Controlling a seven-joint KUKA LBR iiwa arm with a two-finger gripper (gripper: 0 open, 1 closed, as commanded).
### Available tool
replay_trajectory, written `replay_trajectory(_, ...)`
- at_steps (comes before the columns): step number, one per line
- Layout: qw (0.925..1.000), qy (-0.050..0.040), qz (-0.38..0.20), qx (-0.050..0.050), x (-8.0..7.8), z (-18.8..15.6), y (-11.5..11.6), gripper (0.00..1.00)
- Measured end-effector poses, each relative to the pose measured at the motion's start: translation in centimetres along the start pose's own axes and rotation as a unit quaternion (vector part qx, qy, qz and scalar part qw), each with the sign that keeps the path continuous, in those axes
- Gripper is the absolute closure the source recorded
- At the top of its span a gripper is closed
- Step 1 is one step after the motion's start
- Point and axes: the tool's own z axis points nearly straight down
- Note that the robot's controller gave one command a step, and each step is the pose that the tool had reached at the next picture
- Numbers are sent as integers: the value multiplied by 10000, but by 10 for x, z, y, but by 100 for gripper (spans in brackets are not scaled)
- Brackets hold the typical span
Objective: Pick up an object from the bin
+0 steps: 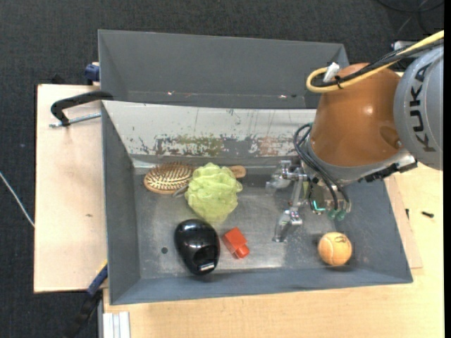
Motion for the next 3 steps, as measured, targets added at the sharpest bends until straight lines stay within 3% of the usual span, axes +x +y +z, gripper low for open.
replay_trajectory(2,9998,-69,-211,6,-12,9,7,0)
replay_trajectory(3,9916,-98,-1292,-5,-84,47,79,0)
